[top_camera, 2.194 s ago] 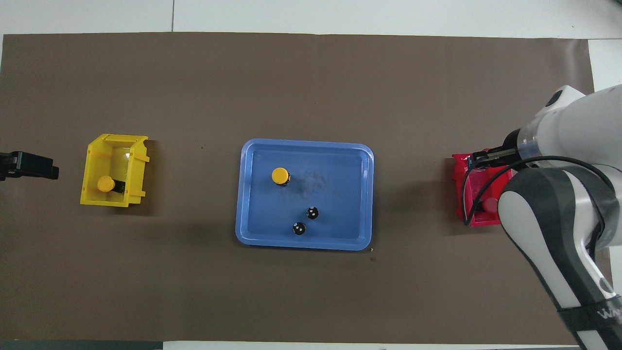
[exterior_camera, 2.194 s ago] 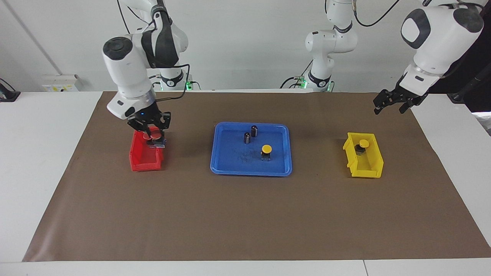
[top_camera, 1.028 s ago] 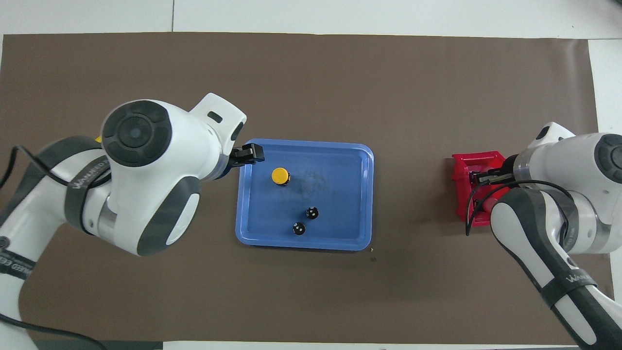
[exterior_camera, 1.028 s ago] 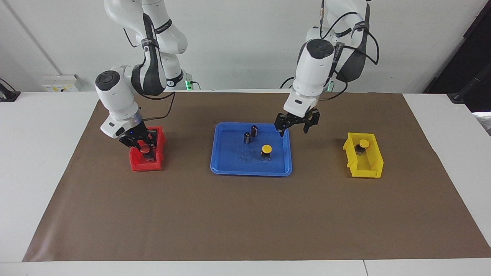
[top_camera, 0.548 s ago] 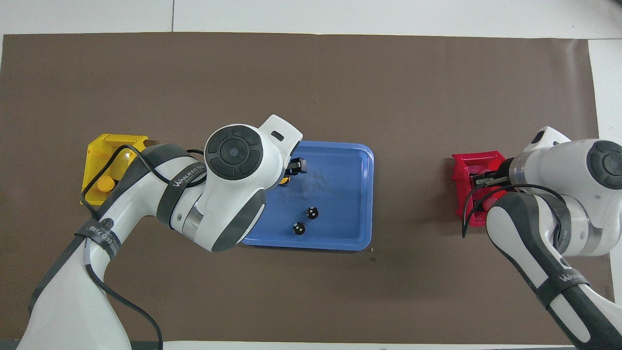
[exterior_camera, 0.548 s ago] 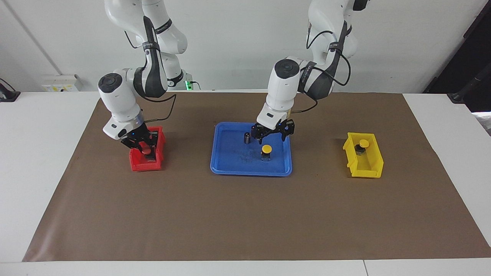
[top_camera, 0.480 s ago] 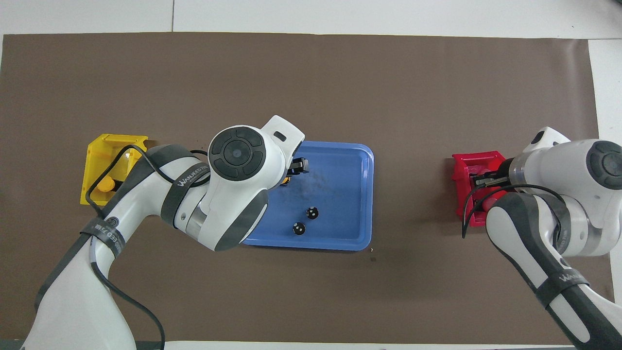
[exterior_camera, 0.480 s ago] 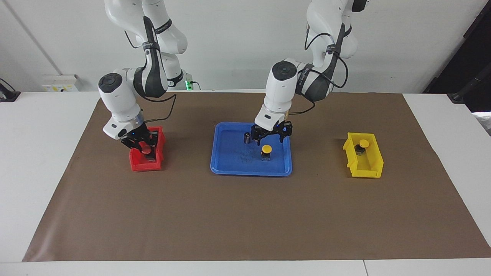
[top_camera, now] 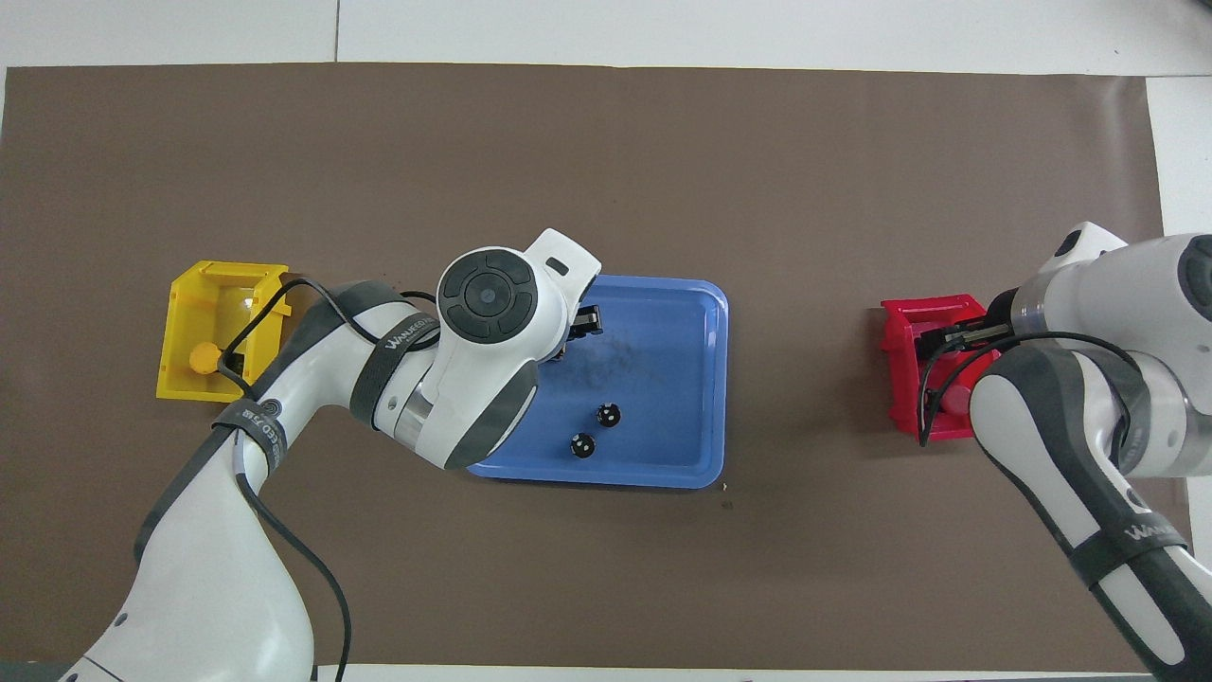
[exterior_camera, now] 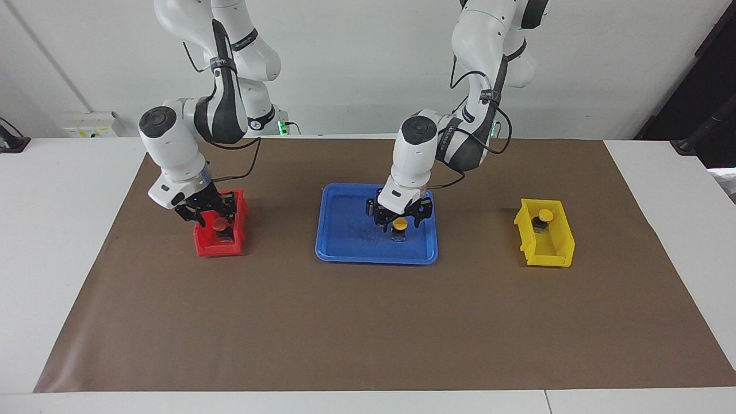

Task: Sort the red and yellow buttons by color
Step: 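Grasp the last yellow button in the tray with the left gripper, then place the yellow button into the yellow bin while the right gripper withdraws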

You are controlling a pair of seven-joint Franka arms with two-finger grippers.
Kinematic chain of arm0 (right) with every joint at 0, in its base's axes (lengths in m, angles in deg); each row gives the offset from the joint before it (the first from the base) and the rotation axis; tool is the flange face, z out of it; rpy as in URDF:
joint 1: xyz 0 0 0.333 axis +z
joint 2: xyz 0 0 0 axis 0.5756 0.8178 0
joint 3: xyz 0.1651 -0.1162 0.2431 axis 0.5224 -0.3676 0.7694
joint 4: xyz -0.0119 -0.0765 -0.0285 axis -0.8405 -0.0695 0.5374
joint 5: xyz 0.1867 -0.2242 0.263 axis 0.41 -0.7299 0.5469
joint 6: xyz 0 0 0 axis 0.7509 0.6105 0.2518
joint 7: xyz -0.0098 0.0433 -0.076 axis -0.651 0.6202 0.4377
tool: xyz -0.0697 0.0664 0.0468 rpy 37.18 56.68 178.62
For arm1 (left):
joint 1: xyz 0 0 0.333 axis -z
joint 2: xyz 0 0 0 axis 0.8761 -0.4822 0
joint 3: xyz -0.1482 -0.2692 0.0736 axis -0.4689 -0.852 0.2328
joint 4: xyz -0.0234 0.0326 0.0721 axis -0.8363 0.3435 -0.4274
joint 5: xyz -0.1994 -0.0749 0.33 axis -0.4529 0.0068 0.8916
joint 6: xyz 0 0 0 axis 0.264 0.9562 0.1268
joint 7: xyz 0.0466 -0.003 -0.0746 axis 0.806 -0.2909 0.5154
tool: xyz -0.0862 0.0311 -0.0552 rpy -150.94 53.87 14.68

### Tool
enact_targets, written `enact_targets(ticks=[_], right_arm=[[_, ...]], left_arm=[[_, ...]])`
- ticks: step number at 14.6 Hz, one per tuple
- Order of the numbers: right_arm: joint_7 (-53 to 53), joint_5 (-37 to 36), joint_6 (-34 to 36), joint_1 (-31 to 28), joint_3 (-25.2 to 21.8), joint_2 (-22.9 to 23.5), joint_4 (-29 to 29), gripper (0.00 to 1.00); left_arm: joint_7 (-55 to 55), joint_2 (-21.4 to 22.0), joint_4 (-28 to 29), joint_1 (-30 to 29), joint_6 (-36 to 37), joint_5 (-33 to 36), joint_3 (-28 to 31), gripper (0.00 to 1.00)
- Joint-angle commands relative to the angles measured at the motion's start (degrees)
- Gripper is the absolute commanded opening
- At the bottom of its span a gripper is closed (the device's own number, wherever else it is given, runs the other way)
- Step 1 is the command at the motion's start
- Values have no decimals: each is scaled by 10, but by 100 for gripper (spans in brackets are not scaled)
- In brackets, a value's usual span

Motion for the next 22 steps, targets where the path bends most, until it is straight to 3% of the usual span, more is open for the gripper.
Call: enact_targets(ticks=[1, 2, 3, 6, 10, 12, 15, 20, 21, 22], right_arm=[[-14, 12, 97, -7, 4, 5, 87, 84], [-12, 12, 136, -5, 4, 3, 117, 89], [-11, 12, 180, -5, 5, 3, 150, 100], [-4, 12, 279, -8, 4, -2, 243, 100], [42, 2, 388, -9, 4, 0, 356, 100], [50, 2, 423, -11, 2, -2, 368, 100], [51, -3, 428, -18, -8, -1, 377, 100], [56, -4, 418, -26, -7, 1, 375, 100], [56, -5, 419, -19, -15, 2, 377, 100], [56, -5, 421, 27, -51, 3, 377, 100]], left_arm=[[34, -1, -6, 10, 11, -8, 9, 15], [35, -1, -6, 10, 11, -8, 9, 2], [37, -1, -6, 11, 12, -8, 9, 2], [39, -1, -22, 10, 39, -9, 9, 2], [33, 20, -101, 1, 181, -14, 18, 2], [12, 42, -120, -35, 237, -13, 19, 1], [-115, 65, -114, -125, 279, -13, 19, 1], [-296, 59, -122, -264, 264, -9, 19, 1], [-322, 58, -120, -280, 254, -10, 19, 1], [-346, 58, -116, -299, 244, -9, 19, 1]])
